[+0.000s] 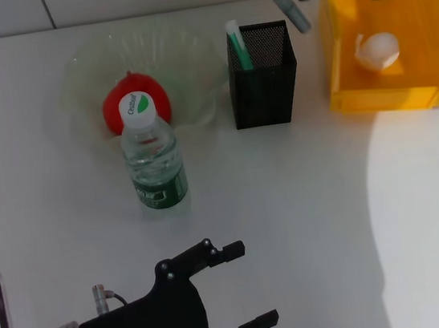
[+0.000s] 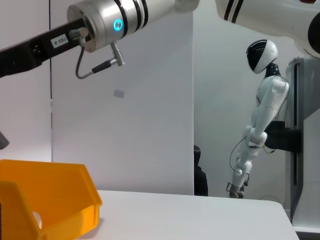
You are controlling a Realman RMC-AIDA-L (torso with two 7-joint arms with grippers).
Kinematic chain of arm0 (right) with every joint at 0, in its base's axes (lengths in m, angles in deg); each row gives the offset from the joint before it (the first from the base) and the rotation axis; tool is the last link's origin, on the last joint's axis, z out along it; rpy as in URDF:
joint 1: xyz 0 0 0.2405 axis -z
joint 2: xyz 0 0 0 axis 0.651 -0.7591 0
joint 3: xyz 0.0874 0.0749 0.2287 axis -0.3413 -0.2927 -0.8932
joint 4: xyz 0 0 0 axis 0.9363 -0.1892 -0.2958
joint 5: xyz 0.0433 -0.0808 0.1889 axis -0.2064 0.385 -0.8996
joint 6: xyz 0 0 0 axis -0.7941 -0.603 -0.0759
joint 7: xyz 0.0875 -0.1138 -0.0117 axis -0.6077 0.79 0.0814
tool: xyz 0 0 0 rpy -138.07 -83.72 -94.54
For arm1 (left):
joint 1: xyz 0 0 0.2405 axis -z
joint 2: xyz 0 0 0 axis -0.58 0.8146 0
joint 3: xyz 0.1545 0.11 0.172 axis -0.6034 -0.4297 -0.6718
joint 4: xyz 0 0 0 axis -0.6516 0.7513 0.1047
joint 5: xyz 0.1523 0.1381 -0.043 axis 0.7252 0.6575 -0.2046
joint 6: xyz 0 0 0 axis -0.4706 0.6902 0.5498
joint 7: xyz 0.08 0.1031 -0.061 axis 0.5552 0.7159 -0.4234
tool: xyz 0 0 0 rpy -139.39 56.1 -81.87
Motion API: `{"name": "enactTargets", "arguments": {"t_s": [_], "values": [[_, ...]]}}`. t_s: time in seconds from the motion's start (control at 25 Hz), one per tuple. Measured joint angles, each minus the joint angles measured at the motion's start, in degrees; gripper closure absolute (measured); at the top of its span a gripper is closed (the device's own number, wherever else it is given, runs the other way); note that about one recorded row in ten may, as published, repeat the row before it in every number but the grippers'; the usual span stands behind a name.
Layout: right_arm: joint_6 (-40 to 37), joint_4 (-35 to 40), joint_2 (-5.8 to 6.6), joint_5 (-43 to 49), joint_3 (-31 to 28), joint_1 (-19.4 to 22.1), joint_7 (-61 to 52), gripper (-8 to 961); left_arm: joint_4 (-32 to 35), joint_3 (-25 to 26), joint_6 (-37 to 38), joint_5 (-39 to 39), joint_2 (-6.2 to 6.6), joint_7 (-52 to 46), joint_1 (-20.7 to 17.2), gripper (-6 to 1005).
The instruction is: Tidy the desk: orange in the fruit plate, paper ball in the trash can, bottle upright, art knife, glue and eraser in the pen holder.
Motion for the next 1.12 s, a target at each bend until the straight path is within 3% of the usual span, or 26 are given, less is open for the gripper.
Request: {"name": "enactTargets", "arguments": {"t_s": [0.16, 0.56, 0.84, 1.12], "values": [[8.72, -10.68, 0.04, -9.8, 0.21, -0.8, 10.84, 836, -0.12, 0.01, 0.01, -0.02, -0.02, 0.0, 0.02, 186], [16.35, -28.29, -0.21, -13.21, 0.19, -6.89, 21.29, 838, -0.15, 0.3, 0.01, -0.01, 0.02, 0.0, 0.02, 187], [17.04, -33.06, -0.25, -18.3, 0.2, -7.52, 26.4, 794, -0.2, 0.53, 0.01, -0.01, 0.04, 0.0, 0.02, 187], [15.95, -33.28, -0.16, -19.07, 0.21, -6.5, 26.82, 749, -0.23, 0.53, 0.0, -0.01, 0.04, 0.0, 0.0, 187]]}}
